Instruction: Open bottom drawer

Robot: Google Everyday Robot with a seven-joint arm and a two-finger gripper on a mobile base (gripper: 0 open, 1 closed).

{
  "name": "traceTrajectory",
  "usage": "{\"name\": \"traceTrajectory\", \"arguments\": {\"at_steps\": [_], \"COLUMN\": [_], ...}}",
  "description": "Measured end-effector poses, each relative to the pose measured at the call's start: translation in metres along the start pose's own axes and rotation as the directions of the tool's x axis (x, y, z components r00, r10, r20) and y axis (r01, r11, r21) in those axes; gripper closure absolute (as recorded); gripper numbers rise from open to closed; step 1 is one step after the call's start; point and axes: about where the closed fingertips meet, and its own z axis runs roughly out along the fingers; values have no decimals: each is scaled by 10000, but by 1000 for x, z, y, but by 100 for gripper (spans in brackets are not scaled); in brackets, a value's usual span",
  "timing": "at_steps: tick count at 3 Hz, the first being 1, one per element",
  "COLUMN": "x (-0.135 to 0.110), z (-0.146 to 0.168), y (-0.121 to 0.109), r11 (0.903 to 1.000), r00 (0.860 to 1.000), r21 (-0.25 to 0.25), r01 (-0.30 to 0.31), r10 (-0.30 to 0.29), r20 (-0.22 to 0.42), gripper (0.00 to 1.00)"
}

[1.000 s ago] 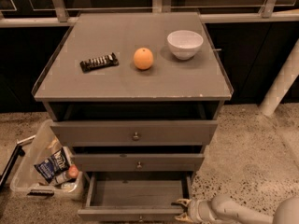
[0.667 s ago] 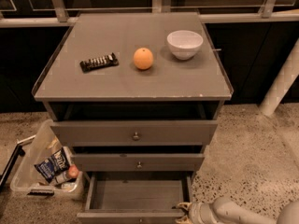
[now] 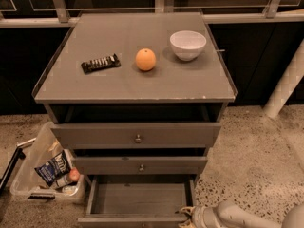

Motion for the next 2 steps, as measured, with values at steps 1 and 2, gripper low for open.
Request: {"name": "traceTrajectory", "arguments": {"at_steps": [1, 2], "x": [0, 0], "z": [0, 0], "y": [0, 0], "r11": [10000, 10000], "r00": [10000, 10000], "r21": [0, -1], "r01": [0, 0], "r10": [0, 0], "r20": [0, 1], "gripper": [58, 35]}}
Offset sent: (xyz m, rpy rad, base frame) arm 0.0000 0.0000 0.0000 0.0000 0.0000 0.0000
